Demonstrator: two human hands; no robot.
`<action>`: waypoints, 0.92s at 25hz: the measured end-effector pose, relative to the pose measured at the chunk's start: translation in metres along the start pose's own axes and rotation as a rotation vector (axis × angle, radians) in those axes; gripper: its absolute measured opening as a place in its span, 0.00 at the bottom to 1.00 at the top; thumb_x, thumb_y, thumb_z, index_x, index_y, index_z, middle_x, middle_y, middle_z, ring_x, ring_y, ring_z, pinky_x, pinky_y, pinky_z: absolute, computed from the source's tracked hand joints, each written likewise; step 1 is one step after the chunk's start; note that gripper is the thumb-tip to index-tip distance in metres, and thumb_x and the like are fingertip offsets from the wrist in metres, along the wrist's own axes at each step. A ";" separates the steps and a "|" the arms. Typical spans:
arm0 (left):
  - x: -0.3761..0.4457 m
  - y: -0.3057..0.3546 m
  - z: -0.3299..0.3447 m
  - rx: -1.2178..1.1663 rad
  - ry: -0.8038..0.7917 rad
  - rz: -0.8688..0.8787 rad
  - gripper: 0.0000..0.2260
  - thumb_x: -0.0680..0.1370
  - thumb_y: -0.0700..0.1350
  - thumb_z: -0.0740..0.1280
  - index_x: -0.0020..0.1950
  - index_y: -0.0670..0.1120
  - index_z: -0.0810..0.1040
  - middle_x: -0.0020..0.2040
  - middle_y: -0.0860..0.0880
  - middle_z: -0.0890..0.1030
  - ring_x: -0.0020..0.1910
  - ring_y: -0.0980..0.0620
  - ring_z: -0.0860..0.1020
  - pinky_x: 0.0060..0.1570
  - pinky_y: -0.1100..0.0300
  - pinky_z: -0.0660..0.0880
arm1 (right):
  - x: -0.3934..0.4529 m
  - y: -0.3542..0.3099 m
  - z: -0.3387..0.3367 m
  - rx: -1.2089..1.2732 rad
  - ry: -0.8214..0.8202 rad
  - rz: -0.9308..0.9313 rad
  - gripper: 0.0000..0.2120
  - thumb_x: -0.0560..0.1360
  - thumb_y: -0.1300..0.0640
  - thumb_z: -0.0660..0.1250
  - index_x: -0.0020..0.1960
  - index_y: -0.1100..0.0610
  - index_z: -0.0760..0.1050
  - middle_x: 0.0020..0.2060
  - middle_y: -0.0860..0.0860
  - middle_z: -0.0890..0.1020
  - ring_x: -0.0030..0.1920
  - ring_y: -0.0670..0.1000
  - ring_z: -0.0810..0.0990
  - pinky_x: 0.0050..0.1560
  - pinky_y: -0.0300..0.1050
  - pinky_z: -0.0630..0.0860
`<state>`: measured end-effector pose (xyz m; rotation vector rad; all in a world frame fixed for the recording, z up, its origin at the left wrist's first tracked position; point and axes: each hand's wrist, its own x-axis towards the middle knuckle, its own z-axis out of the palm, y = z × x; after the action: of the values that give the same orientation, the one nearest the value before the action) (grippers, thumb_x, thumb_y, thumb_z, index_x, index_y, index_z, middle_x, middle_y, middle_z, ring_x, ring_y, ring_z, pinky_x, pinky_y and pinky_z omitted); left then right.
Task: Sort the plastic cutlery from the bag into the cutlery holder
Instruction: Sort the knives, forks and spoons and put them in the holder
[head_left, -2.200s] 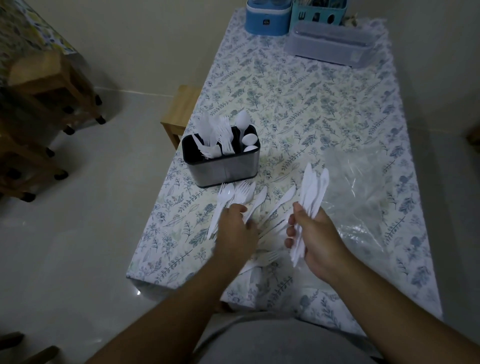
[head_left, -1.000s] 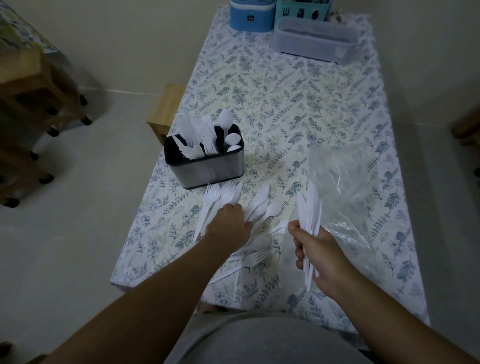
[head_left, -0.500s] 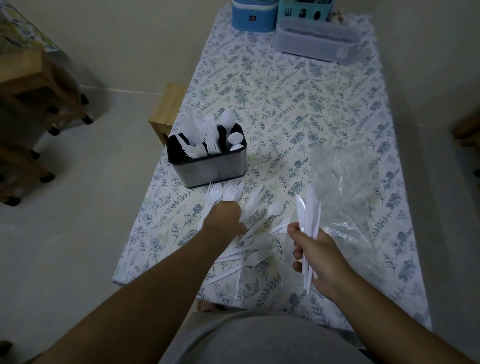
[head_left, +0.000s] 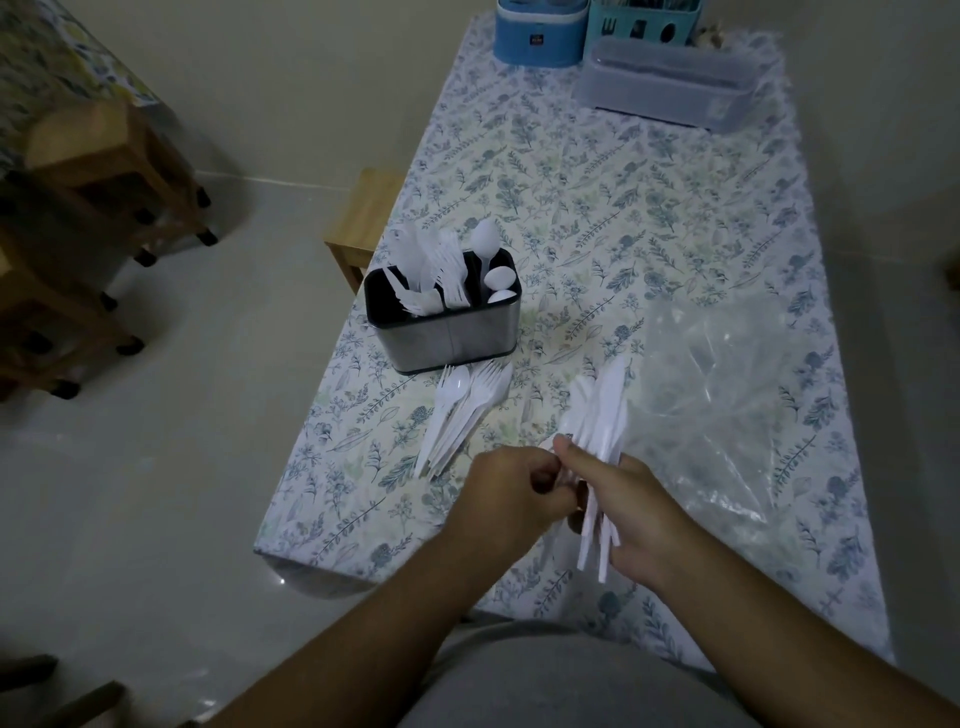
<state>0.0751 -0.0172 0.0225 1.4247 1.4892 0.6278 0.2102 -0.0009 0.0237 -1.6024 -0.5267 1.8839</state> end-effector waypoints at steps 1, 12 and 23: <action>-0.003 -0.001 -0.001 -0.026 0.038 -0.016 0.03 0.76 0.44 0.73 0.43 0.47 0.86 0.32 0.52 0.83 0.29 0.58 0.78 0.33 0.61 0.77 | 0.002 -0.003 0.002 0.000 0.013 0.013 0.15 0.76 0.50 0.73 0.53 0.61 0.83 0.36 0.55 0.87 0.35 0.51 0.86 0.32 0.42 0.79; -0.005 -0.003 0.006 -0.593 -0.083 -0.248 0.22 0.80 0.68 0.50 0.63 0.63 0.78 0.61 0.59 0.80 0.66 0.56 0.75 0.70 0.51 0.68 | 0.015 -0.001 0.029 -0.049 0.088 -0.242 0.15 0.79 0.47 0.70 0.52 0.60 0.79 0.38 0.55 0.86 0.42 0.54 0.88 0.45 0.53 0.83; 0.012 -0.079 0.023 0.729 -0.127 -0.078 0.35 0.81 0.64 0.48 0.81 0.47 0.41 0.81 0.46 0.36 0.79 0.44 0.34 0.77 0.40 0.39 | 0.005 0.006 -0.006 -0.081 0.110 -0.151 0.09 0.78 0.52 0.72 0.45 0.55 0.75 0.28 0.49 0.71 0.26 0.47 0.68 0.27 0.43 0.67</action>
<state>0.0596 -0.0266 -0.0582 1.8857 1.7447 -0.0861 0.2150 -0.0022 0.0149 -1.6586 -0.6638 1.6732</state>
